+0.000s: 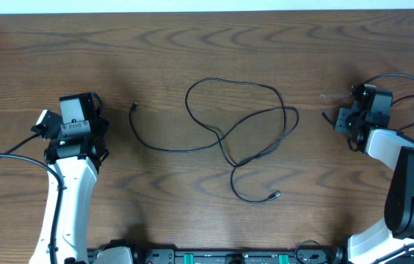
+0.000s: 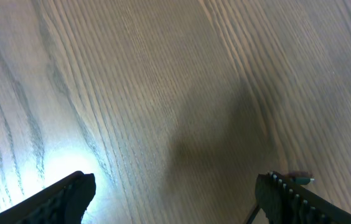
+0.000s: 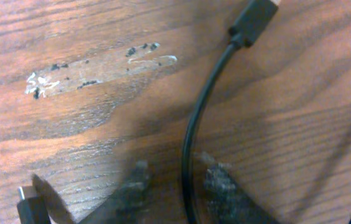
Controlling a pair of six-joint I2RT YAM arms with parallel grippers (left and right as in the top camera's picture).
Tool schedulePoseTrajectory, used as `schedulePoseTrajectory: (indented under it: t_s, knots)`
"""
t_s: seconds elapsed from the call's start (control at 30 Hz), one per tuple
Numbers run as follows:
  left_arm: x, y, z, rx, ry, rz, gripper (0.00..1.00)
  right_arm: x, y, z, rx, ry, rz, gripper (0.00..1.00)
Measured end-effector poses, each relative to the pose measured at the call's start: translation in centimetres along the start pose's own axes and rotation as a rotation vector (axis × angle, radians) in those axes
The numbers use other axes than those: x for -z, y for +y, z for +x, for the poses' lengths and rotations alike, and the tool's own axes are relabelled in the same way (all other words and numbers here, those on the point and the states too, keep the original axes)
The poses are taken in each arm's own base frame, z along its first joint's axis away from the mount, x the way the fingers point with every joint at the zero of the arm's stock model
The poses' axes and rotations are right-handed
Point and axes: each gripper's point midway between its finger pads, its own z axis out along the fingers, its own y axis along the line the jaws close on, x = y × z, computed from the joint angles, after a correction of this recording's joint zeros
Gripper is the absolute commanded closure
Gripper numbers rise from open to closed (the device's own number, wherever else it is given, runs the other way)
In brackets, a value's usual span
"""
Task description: Untangle cables
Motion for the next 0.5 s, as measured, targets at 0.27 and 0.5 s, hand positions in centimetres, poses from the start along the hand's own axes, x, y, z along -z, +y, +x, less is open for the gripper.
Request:
schedulePoseTrajectory:
  t_s: [0.27,0.5]
  knots:
    - [0.0,0.0,0.0,0.000,0.000,0.000,0.13,-0.5,-0.1,-1.4,-0.049,-0.069,0.004,0.99]
    - [0.0,0.0,0.0,0.000,0.000,0.000,0.13,-0.1,0.1,-5.6,-0.081,-0.245,-0.010,0.99]
